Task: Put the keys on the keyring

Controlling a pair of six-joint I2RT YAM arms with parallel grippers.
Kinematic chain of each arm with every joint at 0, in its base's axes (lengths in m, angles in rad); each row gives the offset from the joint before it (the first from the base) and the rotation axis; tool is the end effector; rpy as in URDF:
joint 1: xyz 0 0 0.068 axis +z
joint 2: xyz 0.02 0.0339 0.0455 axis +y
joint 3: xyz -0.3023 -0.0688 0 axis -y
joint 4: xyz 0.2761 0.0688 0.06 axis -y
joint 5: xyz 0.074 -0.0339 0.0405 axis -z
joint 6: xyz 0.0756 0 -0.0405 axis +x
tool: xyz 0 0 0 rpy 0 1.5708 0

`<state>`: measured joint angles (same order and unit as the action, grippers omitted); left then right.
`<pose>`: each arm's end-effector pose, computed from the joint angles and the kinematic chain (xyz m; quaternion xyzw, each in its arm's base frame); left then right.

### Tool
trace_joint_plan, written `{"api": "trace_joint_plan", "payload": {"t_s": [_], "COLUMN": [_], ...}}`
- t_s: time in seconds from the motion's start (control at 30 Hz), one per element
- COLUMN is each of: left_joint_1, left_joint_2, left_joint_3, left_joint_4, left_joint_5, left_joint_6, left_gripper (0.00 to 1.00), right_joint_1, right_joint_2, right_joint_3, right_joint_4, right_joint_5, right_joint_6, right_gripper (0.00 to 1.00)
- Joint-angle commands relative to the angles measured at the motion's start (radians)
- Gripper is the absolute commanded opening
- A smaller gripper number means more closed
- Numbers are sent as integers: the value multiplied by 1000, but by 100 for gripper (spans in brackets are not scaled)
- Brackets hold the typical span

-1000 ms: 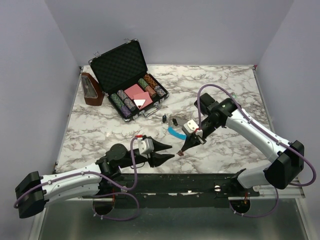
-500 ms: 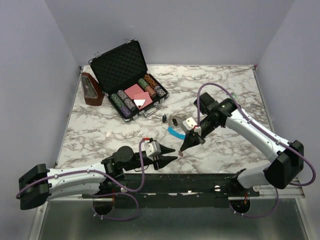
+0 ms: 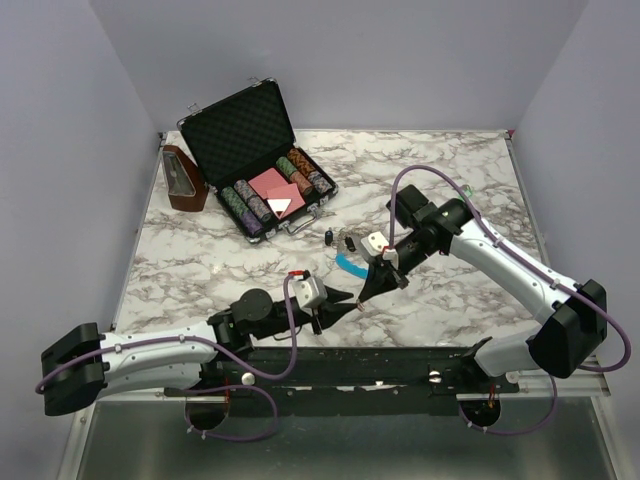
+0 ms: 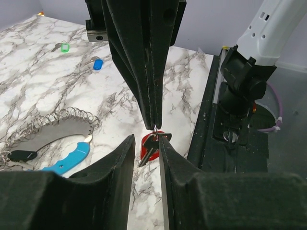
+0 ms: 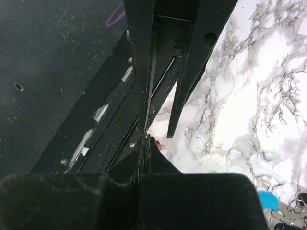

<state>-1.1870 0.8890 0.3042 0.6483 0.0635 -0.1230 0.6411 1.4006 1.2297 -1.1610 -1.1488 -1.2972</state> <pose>0.0862 -0.2262 0.2553 0.3669 0.5777 -0.4612 0.5648 0.1799 0.2203 0.3216 -0.7238 0.4184 0.4785 0.2685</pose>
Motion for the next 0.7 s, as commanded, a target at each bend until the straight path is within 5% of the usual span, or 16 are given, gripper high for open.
{"api": "trace_joint_plan", "payload": {"t_s": [0.0,0.17,0.43,0.67], "left_joint_1": [-10,-10,-11,-10], "left_joint_2": [19,34,44,30], "left_joint_3": [38,55,67,64], "left_joint_4": [27,10,-27,-61], "left_joint_5": [-7,-1,7,-28], "left_joint_6": [6,6,11,-13], "left_gripper": [34,29,0,0], "right_joint_1": [-3,-1,-1,-1], "right_joint_2": [1,1,3,0], "right_joint_3": [-18,-18,-21,-29], "right_joint_4": [34,41,52,86], "right_joint_5": [11,11,8,0], "right_joint_6": [42,52,67,122], "right_gripper": [1,1,1,4]}}
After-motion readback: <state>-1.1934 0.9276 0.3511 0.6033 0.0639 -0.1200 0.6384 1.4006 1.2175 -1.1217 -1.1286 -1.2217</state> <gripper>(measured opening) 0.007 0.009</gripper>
